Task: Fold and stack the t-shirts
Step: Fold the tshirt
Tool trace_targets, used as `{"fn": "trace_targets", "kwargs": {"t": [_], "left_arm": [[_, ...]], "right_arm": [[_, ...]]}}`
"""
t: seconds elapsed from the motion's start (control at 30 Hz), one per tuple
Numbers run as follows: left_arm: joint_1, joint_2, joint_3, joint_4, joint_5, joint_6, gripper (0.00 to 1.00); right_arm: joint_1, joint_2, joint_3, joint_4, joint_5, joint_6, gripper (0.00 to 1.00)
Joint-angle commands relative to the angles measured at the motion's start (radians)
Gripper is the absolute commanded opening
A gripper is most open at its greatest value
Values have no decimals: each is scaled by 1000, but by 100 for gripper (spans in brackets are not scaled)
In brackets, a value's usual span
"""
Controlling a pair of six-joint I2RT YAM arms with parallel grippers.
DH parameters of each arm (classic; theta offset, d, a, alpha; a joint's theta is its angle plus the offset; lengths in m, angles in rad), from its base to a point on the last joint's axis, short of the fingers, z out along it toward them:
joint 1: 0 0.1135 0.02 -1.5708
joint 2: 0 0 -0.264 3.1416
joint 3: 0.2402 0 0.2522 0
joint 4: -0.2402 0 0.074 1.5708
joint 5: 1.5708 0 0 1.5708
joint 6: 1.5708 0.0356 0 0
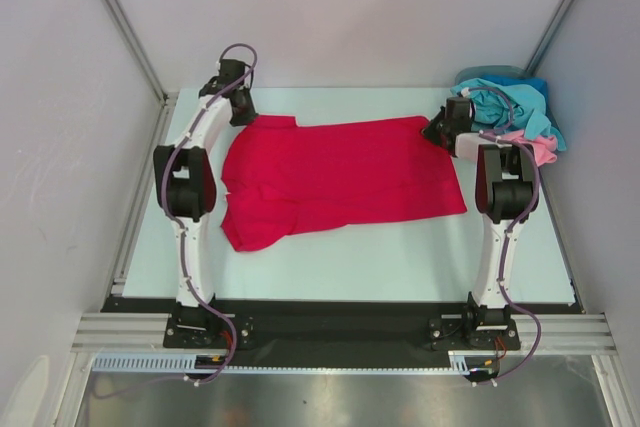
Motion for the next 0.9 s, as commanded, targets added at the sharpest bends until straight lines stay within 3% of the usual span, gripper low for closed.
{"fn": "trace_targets", "kwargs": {"t": [0.0, 0.3, 0.87], "left_arm": [[-5, -105, -30, 38, 1, -15, 0], [-10, -181, -159, 86, 13, -49, 0], [-37, -365, -287, 115, 21, -67, 0]], "right_arm": [[8, -65, -12, 56, 24, -24, 0], [14, -62, -32, 87, 41, -12, 0], [10, -226, -135, 150, 142, -14, 0]]}}
